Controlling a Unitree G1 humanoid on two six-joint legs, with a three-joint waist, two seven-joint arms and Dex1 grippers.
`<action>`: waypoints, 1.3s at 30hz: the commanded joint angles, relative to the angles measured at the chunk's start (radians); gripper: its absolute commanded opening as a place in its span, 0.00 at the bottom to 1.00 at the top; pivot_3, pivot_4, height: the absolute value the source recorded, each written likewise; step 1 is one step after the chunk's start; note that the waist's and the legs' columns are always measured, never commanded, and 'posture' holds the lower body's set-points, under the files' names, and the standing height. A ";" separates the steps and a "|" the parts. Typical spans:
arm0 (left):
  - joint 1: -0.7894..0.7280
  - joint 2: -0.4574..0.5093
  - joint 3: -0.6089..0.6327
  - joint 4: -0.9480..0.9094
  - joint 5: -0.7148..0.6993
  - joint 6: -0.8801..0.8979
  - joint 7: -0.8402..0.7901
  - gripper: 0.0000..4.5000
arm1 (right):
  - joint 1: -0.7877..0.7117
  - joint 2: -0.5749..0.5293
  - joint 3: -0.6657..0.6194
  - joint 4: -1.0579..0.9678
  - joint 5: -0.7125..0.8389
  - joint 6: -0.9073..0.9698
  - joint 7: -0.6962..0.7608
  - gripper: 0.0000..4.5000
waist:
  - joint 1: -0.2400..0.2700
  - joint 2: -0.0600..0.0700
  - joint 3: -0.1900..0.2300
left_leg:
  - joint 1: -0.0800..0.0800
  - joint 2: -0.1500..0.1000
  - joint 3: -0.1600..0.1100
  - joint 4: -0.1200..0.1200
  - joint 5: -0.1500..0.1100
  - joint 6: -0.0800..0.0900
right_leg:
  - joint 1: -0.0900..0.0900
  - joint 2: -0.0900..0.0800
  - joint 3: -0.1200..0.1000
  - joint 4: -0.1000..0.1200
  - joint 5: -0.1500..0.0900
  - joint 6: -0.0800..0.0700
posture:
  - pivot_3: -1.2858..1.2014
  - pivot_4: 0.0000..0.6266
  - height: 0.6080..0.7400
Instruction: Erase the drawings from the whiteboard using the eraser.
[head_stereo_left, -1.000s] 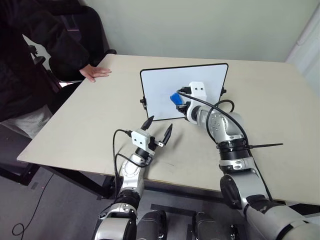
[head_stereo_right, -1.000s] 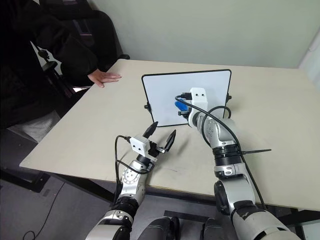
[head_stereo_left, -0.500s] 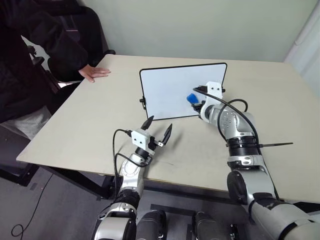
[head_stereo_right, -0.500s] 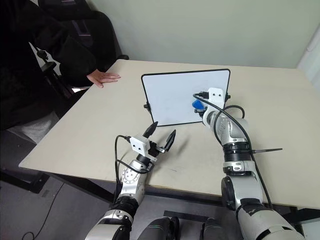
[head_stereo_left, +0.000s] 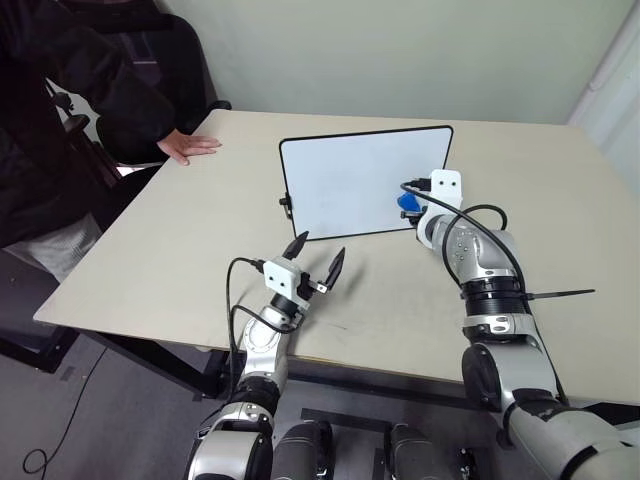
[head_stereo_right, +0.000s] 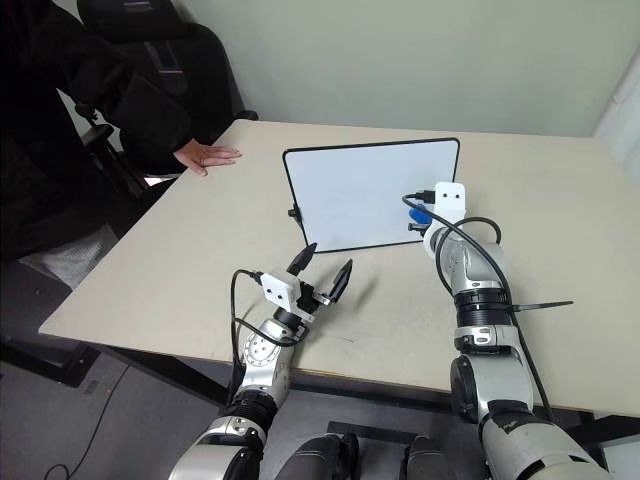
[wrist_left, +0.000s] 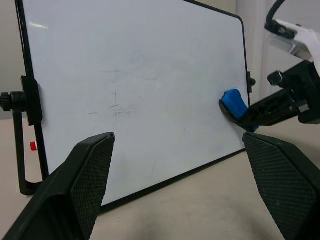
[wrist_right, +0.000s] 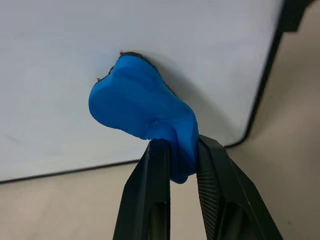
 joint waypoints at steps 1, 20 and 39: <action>0.019 -0.014 -0.006 0.059 -0.004 0.004 -0.002 1.00 | -0.028 -0.008 -0.030 0.019 -0.018 -0.035 -0.047 0.13 | 0.000 0.000 0.000 | 0.000 0.000 0.000 0.000 0.000 0.000 | 0.000 0.000 0.000 0.000 0.000 0.000 | 0.52 0.24 1.00; 0.033 -0.021 -0.014 -0.006 0.000 0.031 0.006 1.00 | -0.021 0.089 0.072 -0.247 0.059 0.087 0.105 0.13 | 0.004 0.000 0.000 | -0.001 -0.002 0.000 -0.002 0.000 0.000 | -0.002 0.000 0.000 0.000 0.000 0.000 | 0.52 0.24 1.00; 0.057 -0.020 -0.038 -0.084 -0.001 0.089 0.010 1.00 | 0.253 -0.175 -0.170 -0.741 0.156 0.560 0.150 0.13 | 0.008 -0.001 0.001 | 0.000 -0.003 -0.001 -0.002 0.007 0.002 | 0.007 -0.001 0.000 0.001 -0.003 0.006 | 0.52 0.24 1.00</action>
